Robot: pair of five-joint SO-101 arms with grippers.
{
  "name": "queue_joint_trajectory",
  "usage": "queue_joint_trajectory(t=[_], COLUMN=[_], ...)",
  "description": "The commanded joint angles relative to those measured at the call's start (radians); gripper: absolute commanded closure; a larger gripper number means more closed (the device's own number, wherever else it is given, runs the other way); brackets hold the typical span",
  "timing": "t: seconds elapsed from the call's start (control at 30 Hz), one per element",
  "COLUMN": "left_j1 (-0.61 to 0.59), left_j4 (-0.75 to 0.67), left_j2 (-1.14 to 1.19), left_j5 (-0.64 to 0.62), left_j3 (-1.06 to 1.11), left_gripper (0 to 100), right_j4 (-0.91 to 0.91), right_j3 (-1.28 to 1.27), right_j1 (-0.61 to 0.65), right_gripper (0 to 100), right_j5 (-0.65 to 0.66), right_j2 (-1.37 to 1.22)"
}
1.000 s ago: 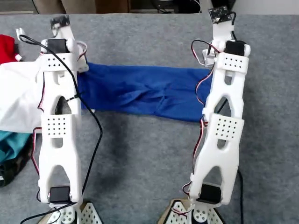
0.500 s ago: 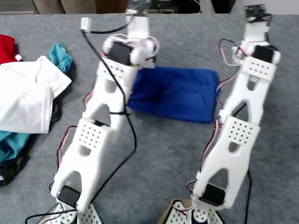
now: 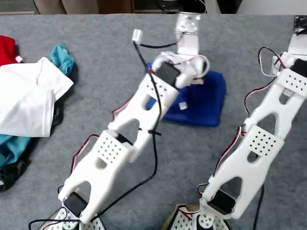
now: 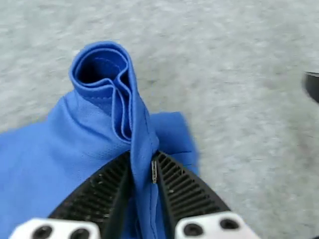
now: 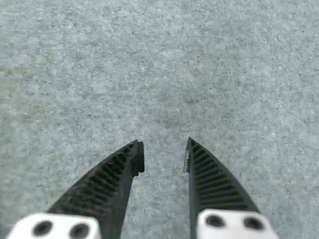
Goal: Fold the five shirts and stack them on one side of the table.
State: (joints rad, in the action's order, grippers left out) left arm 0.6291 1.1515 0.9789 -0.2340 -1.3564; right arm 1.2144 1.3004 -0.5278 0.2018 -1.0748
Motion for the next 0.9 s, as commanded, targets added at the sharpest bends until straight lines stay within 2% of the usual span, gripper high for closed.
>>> queue_joint_trajectory(t=[0.0, 0.33, 0.4, 0.5, 0.53, 0.6, 0.87], left_j1=[0.043, 0.075, 0.081, 0.084, 0.084, 0.074, -0.173], left_j4=[-0.063, -0.094, -0.071, -0.029, -0.021, -0.023, 0.112], left_j2=[-0.07, -0.068, -0.07, -0.076, -0.081, -0.082, -0.101], left_j5=[-0.009, -0.003, 0.0, -0.025, -0.04, -0.063, -0.106], left_j3=[-0.003, 0.069, 0.1, 0.101, 0.101, 0.087, -0.091], left_gripper=[98, 97, 89, 70, 67, 68, 70], right_j4=[-0.023, -0.031, -0.031, -0.031, -0.029, -0.029, 0.005], right_j3=[0.051, 0.051, 0.051, 0.051, 0.051, 0.051, 0.05], right_j1=[-0.022, -0.024, -0.024, -0.022, -0.021, -0.019, 0.03], right_gripper=[83.9, 83.9, 83.9, 83.9, 83.9, 83.9, 83.9], right_j5=[-0.011, -0.011, -0.011, -0.011, -0.009, -0.009, 0.0], right_j2=[0.013, 0.01, 0.01, 0.01, 0.01, 0.01, 0.013])
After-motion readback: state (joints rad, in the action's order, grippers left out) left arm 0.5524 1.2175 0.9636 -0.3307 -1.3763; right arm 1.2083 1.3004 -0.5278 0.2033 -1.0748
